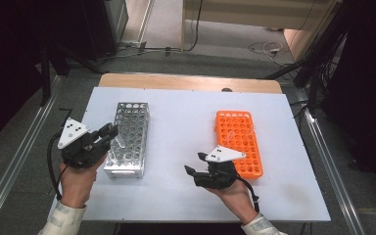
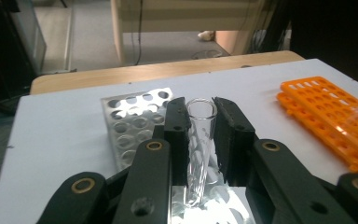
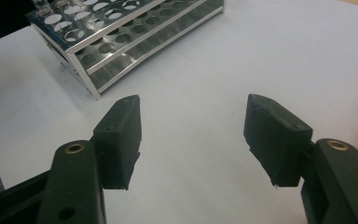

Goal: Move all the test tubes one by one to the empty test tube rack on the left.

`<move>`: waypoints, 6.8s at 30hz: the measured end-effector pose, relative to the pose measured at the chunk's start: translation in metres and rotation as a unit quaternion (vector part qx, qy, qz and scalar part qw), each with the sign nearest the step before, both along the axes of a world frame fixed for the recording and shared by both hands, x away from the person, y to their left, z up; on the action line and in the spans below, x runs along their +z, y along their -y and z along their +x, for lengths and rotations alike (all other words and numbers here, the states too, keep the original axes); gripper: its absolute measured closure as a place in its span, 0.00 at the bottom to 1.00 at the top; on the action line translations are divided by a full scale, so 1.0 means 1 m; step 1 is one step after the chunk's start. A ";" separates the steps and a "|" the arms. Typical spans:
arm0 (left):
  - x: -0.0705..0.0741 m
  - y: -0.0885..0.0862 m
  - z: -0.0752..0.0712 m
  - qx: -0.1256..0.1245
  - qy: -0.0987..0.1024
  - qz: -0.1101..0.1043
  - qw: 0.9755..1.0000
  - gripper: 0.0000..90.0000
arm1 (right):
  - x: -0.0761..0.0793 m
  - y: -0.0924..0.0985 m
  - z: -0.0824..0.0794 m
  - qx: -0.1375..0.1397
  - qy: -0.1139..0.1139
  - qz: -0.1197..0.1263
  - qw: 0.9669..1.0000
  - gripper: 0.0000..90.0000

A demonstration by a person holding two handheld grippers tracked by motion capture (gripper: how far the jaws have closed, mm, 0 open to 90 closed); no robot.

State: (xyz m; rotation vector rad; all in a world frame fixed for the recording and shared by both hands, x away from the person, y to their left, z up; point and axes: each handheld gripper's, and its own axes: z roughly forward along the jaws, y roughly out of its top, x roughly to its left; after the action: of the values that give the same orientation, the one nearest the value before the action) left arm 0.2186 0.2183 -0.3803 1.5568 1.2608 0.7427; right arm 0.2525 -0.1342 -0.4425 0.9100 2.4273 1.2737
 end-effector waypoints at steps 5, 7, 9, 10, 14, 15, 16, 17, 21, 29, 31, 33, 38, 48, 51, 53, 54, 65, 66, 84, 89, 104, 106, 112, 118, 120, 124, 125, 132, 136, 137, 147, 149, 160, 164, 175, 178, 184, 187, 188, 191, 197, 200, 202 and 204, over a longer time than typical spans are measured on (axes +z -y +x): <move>-0.004 -0.012 -0.003 0.020 -0.005 0.012 1.000 0.84 | -0.001 0.001 0.000 -0.001 0.000 -0.001 1.000 0.39; -0.007 -0.015 -0.003 0.024 -0.006 0.010 1.000 0.84 | -0.001 0.000 0.000 -0.001 0.000 -0.001 1.000 0.39; -0.010 -0.017 -0.002 0.026 -0.010 0.010 1.000 0.84 | -0.001 0.000 0.000 -0.001 0.000 -0.002 1.000 0.39; -0.012 -0.017 -0.001 0.028 -0.011 0.010 1.000 0.84 | -0.001 0.000 0.000 -0.001 0.000 -0.003 1.000 0.39; -0.019 -0.015 0.001 0.028 -0.016 0.018 0.999 0.84 | -0.001 0.000 0.000 -0.001 0.000 -0.001 1.000 0.39; -0.020 -0.014 0.002 0.029 -0.017 0.021 0.999 0.84 | -0.001 0.000 0.001 -0.001 0.000 -0.002 1.000 0.39; -0.022 -0.013 0.002 0.027 -0.017 0.023 0.999 0.84 | -0.001 0.001 0.001 -0.001 0.000 -0.002 1.000 0.39; -0.024 -0.012 0.002 0.028 -0.017 0.026 0.999 0.84 | -0.001 0.001 0.001 -0.002 0.000 -0.002 1.000 0.39; -0.031 -0.008 0.002 0.026 -0.021 0.044 0.998 0.84 | -0.001 0.002 0.001 -0.003 0.000 -0.002 1.000 0.39; -0.045 -0.004 0.001 0.025 -0.036 0.064 0.997 0.84 | -0.001 0.002 0.000 -0.002 0.000 -0.004 1.000 0.39; -0.046 -0.004 0.001 0.024 -0.039 0.066 0.997 0.84 | -0.001 0.002 0.000 -0.001 0.000 -0.005 1.000 0.39; -0.046 -0.003 0.001 0.022 -0.041 0.069 0.996 0.83 | -0.001 0.002 0.000 0.000 0.001 -0.005 1.000 0.39; -0.046 -0.003 0.001 0.022 -0.040 0.067 0.997 0.83 | -0.001 0.001 0.000 0.000 0.001 -0.005 1.000 0.39; -0.043 -0.004 -0.001 0.021 -0.037 0.054 0.998 0.78 | -0.001 0.004 0.000 -0.002 0.000 -0.004 1.000 0.39; -0.040 -0.005 -0.003 0.016 -0.030 0.041 0.999 0.74 | 0.000 0.006 0.000 -0.005 0.001 -0.003 1.000 0.39; -0.037 -0.003 -0.004 0.009 -0.028 0.033 0.999 0.67 | 0.000 0.009 0.001 -0.009 0.001 -0.002 1.000 0.39; -0.036 -0.003 -0.004 0.005 -0.029 0.032 0.999 0.63 | 0.000 0.011 0.001 -0.012 0.001 -0.003 1.000 0.39; -0.029 0.022 -0.010 -0.039 -0.014 0.001 0.999 0.36 | 0.006 0.041 0.005 -0.047 0.009 0.005 0.999 0.40; -0.028 0.024 -0.011 -0.042 -0.013 -0.001 0.999 0.35 | 0.006 0.045 0.006 -0.052 0.009 0.006 0.999 0.40; -0.033 0.036 -0.012 -0.054 -0.019 -0.010 0.998 0.27 | -0.001 0.073 0.026 -0.130 0.029 -0.003 0.991 0.41; -0.034 0.038 -0.013 -0.056 -0.022 -0.008 0.998 0.27 | -0.005 0.075 0.039 -0.154 0.024 0.005 0.988 0.44; -0.036 0.040 -0.011 -0.059 -0.027 -0.007 0.998 0.27 | -0.014 0.073 0.069 -0.177 0.003 -0.016 0.984 0.64; -0.036 0.040 -0.011 -0.059 -0.027 -0.007 0.998 0.27 | -0.014 0.072 0.071 -0.180 -0.006 -0.018 0.983 0.67; -0.037 0.040 -0.011 -0.058 -0.027 -0.008 0.998 0.27 | -0.015 0.067 0.076 -0.187 -0.019 -0.042 0.981 0.73; -0.037 0.040 -0.011 -0.059 -0.027 -0.008 0.998 0.27 | -0.015 0.066 0.078 -0.189 -0.019 -0.048 0.981 0.81; -0.037 0.040 -0.011 -0.058 -0.027 -0.008 0.998 0.27 | -0.015 0.066 0.077 -0.189 -0.019 -0.046 0.981 0.81; -0.037 0.039 -0.012 -0.059 -0.028 -0.008 0.998 0.27 | -0.015 0.067 0.077 -0.187 -0.015 -0.042 0.981 0.81; -0.037 0.039 -0.012 -0.059 -0.028 -0.008 0.998 0.27 | -0.014 0.067 0.076 -0.185 -0.012 -0.043 0.982 0.81; -0.036 0.039 -0.012 -0.059 -0.025 -0.009 0.998 0.27 | 0.000 0.069 0.070 -0.182 0.006 -0.031 0.983 0.81; -0.034 0.041 -0.012 -0.061 -0.023 -0.010 0.998 0.27 | 0.011 0.073 0.065 -0.182 0.015 -0.022 0.983 0.81; -0.034 0.041 -0.012 -0.062 -0.022 -0.011 0.998 0.27 | 0.014 0.075 0.063 -0.182 0.017 -0.020 0.983 0.81; -0.034 0.047 -0.012 -0.071 -0.024 -0.007 0.997 0.27 | 0.028 0.079 0.049 -0.162 0.023 -0.012 0.987 0.81; -0.034 0.050 -0.011 -0.075 -0.026 -0.003 0.997 0.27 | 0.029 0.077 0.046 -0.153 0.021 -0.008 0.988 0.81; -0.037 0.068 -0.008 -0.094 -0.032 0.013 0.995 0.27 | 0.031 0.053 0.031 -0.104 0.021 -0.006 0.994 0.81; -0.038 0.073 -0.008 -0.097 -0.032 0.014 0.995 0.27 | 0.031 0.044 0.026 -0.090 0.020 -0.008 0.996 0.81; -0.039 0.087 -0.005 -0.112 -0.030 0.014 0.993 0.27 | 0.026 0.022 0.020 -0.059 0.014 -0.012 0.998 0.81; -0.039 0.090 -0.005 -0.115 -0.030 0.016 0.993 0.27 | 0.025 0.019 0.018 -0.054 0.012 -0.014 0.998 0.81; -0.038 0.100 -0.004 -0.125 -0.025 0.013 0.992 0.26 | 0.021 0.010 0.014 -0.039 0.009 -0.020 0.999 0.81; -0.038 0.106 -0.003 -0.132 -0.025 0.015 0.991 0.25 | 0.020 0.007 0.012 -0.033 0.008 -0.021 0.999 0.81; -0.038 0.109 -0.002 -0.134 -0.025 0.016 0.991 0.25 | 0.019 0.006 0.012 -0.031 0.009 -0.023 0.999 0.81; -0.039 0.116 0.000 -0.141 -0.026 0.020 0.989 0.25 | 0.017 0.002 0.011 -0.027 0.004 -0.025 0.999 0.81; -0.041 0.127 0.002 -0.153 -0.029 0.026 0.987 0.25 | 0.010 -0.005 0.010 -0.018 -0.001 -0.031 0.999 0.81; -0.041 0.132 0.002 -0.158 -0.027 0.026 0.987 0.25 | 0.008 -0.008 0.010 -0.016 -0.002 -0.034 0.999 0.81; -0.041 0.134 0.003 -0.161 -0.027 0.026 0.986 0.25 | 0.007 -0.010 0.009 -0.014 -0.004 -0.035 0.999 0.81; -0.041 0.136 0.004 -0.162 -0.026 0.027 0.986 0.25 | 0.006 -0.011 0.009 -0.011 -0.004 -0.036 0.999 0.81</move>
State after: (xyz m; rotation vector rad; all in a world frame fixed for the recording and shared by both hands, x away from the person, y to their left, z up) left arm 0.2223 0.0818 -0.4217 1.7806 0.9967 0.5327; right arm 0.2611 -0.1231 -0.4367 0.9201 2.4463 1.1687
